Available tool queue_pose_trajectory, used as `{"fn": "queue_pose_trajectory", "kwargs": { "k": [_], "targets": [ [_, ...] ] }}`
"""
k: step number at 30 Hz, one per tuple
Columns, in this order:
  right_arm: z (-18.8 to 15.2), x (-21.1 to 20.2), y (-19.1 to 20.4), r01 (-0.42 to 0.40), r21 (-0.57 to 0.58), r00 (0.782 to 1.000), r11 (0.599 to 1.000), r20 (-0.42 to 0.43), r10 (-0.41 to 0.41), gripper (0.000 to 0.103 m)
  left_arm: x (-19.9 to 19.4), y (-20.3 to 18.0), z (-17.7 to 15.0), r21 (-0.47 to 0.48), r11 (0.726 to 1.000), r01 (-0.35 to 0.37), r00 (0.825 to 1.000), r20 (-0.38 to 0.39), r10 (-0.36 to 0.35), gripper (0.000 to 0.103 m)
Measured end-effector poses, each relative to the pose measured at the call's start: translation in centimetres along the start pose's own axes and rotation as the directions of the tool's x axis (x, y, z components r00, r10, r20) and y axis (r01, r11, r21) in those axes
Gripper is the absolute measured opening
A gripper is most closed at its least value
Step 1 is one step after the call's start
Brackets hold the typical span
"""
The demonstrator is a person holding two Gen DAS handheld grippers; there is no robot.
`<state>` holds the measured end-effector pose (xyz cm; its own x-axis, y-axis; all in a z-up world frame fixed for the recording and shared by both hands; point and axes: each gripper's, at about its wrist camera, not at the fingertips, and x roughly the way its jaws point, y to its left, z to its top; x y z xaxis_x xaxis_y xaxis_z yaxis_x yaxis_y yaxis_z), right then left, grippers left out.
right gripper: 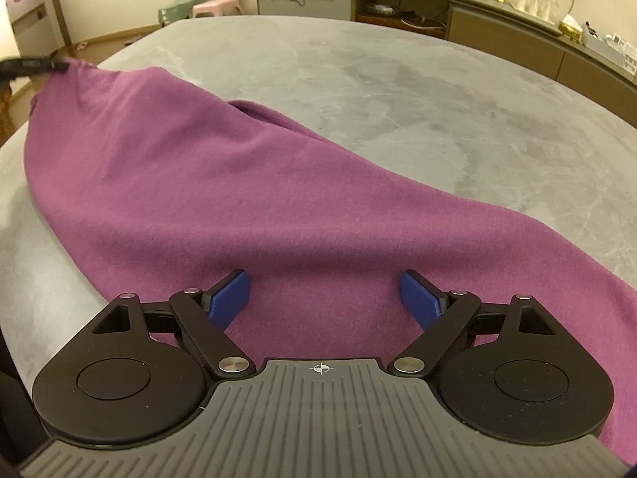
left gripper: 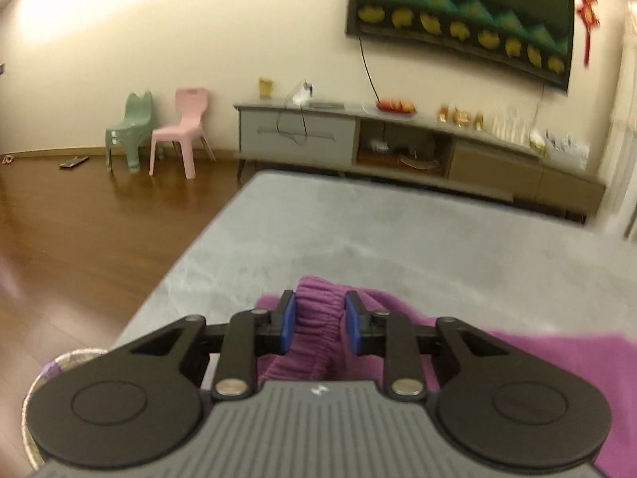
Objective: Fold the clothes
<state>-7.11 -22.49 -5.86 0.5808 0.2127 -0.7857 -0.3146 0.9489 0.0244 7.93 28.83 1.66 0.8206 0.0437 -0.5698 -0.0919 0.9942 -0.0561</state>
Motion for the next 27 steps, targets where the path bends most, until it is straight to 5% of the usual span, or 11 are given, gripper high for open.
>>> {"fn": "queue_pose_trajectory", "kwargs": {
  "k": [7, 10, 13, 15, 17, 21, 23, 25, 27],
  "targets": [
    [0.1, -0.1, -0.1, -0.011, -0.006, 1.0, 1.0, -0.017, 0.01, 0.082, 3.9, 1.2, -2.2, 0.016, 0.998, -0.055, 0.979, -0.195, 0.057, 0.034],
    [0.8, -0.1, -0.5, -0.057, 0.012, 0.997, 0.998, -0.043, 0.058, 0.081, 1.2, 0.8, -1.5, 0.043, 0.987, -0.157, 0.971, -0.176, 0.162, 0.054],
    [3.8, 1.0, -1.1, -0.168, 0.094, 0.985, 0.981, -0.018, 0.171, 0.06, -2.3, -1.4, -0.8, 0.083, 0.971, -0.223, 0.97, -0.075, 0.229, 0.053],
    [5.7, 1.8, -1.4, -0.241, 0.147, 0.97, 0.959, 0.003, 0.244, 0.061, -3.5, -3.5, -0.7, 0.081, 0.99, -0.115, 0.99, -0.068, 0.12, 0.053],
    [7.6, 2.5, -1.8, -0.313, 0.198, 0.949, 0.929, 0.028, 0.314, 0.061, -2.8, -6.5, -1.6, 0.137, 0.99, 0.009, 0.99, -0.142, 0.01, 0.054],
    [11.5, 4.1, -2.5, -0.45, 0.291, 0.892, 0.844, 0.089, 0.444, 0.066, -1.9, -13.0, -3.8, 0.371, 0.926, -0.076, 0.979, -0.149, 0.14, 0.045],
    [12.8, 7.3, -3.3, -0.483, 0.362, 0.867, 0.798, 0.069, 0.493, 0.067, -3.6, -15.9, -3.9, 0.362, 0.929, 0.073, 0.991, -0.127, -0.029, 0.045],
    [13.5, 10.5, -3.8, -0.511, 0.412, 0.838, 0.754, 0.044, 0.544, 0.067, -5.5, -19.8, -4.7, 0.369, 0.89, 0.268, 0.962, -0.142, -0.231, 0.046],
    [13.8, 12.7, -3.8, -0.532, 0.451, 0.809, 0.716, 0.022, 0.587, 0.068, -6.1, -23.7, -6.4, 0.429, 0.821, 0.377, 0.926, -0.194, -0.324, 0.046]
  ]
}}
